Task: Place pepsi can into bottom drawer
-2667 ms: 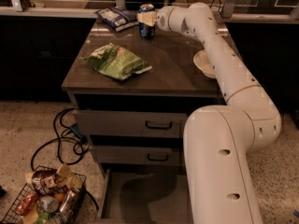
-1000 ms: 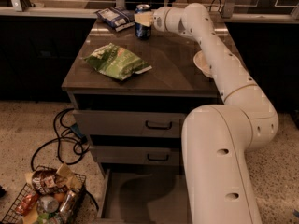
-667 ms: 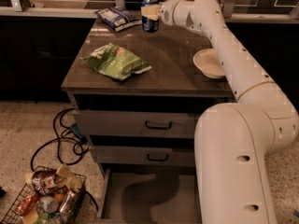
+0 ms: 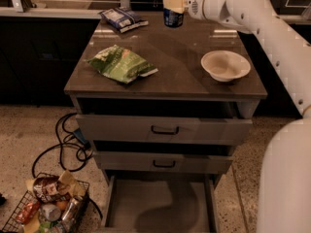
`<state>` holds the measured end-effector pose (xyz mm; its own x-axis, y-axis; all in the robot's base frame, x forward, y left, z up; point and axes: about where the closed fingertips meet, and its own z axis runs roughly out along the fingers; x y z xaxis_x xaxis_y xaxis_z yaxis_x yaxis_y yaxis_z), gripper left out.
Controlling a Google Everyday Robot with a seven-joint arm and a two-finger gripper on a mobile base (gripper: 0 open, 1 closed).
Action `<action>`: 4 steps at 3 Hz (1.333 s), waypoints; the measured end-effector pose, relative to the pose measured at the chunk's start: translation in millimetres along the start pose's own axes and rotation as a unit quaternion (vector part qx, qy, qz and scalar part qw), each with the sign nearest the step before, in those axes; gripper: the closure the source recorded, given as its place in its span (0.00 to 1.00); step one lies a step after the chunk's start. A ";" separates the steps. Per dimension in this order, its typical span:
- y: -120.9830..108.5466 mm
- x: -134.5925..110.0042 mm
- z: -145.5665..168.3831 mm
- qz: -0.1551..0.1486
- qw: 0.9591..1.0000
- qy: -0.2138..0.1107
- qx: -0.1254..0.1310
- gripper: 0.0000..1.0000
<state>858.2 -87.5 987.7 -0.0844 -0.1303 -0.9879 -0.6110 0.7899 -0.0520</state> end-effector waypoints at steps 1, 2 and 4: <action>10.6 -11.0 -48.5 0.002 1.000 0.000 -0.009 1.00; 23.9 -20.0 -95.3 -0.001 1.000 0.001 -0.014 1.00; 66.4 -16.1 -180.2 -0.026 0.999 0.005 -0.030 1.00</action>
Offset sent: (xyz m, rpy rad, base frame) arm -0.1439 -0.0616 0.0510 -0.0093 0.0046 0.0329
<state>677.2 -141.0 1026.5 -0.0583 -0.1770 -0.9825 -0.6611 0.7443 -0.0949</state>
